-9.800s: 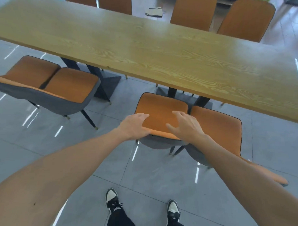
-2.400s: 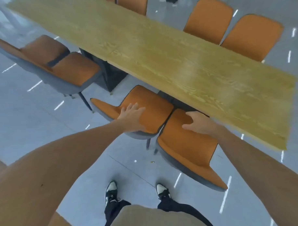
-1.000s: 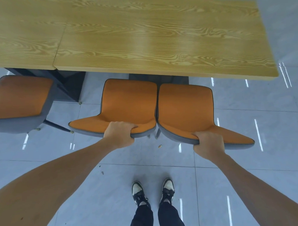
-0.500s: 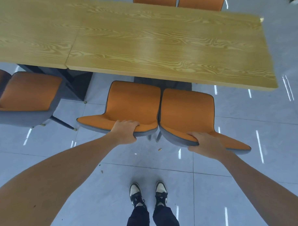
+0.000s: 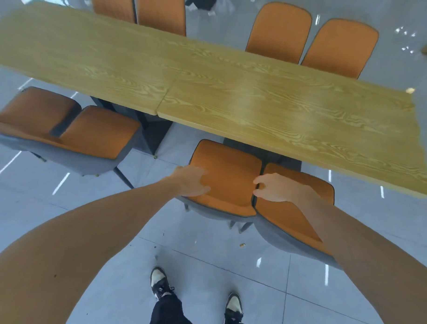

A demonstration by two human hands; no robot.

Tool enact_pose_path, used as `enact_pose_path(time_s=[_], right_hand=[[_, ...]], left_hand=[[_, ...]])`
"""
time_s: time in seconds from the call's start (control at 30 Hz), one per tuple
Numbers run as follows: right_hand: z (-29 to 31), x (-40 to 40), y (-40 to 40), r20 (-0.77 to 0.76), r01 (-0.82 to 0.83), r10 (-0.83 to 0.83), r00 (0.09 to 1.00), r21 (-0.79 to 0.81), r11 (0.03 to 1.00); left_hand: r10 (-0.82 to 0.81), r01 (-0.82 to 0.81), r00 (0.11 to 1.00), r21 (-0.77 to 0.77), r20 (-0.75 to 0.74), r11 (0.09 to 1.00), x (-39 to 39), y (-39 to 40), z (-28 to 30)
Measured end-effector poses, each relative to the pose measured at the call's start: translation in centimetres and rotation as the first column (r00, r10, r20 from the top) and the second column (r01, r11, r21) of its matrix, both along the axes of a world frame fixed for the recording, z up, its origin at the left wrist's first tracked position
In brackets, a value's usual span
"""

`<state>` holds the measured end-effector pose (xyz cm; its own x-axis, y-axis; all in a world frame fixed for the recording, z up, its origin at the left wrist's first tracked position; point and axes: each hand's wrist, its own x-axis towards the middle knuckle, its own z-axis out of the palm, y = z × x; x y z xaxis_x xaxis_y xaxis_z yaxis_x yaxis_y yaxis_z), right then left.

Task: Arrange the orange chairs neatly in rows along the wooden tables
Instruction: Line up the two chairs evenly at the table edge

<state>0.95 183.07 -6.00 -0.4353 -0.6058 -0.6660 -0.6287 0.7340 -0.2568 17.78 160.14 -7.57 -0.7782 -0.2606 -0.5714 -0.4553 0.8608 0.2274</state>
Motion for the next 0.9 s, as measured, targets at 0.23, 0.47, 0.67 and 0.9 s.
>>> enact_pose_path(time_s=[0.23,0.47,0.67,0.9], right_hand=[[2.9,3.1,-16.0,-0.048,-0.099,0.099,0.994,-0.008,0.995],[4.8,8.7,-33.7,-0.064,-0.062,0.063,0.996,0.025,0.998],[4.3,12.9,-48.9,-0.036,-0.043,0.040,0.999,-0.077,0.996],[4.3,17.4,-66.1,-0.024,-0.184,0.183,0.983,-0.181,0.966]], left_hand=[[0.023,-0.027,0.996,-0.041,-0.089,0.999,3.2,-14.3,1.3],[-0.054,0.043,0.987,-0.069,-0.153,0.997,9.2,-31.0,3.3],[0.020,-0.044,0.977,-0.113,-0.212,0.993,14.9,-44.8,5.4],[0.123,-0.155,0.964,-0.126,-0.235,0.980,20.6,-60.3,5.5]])
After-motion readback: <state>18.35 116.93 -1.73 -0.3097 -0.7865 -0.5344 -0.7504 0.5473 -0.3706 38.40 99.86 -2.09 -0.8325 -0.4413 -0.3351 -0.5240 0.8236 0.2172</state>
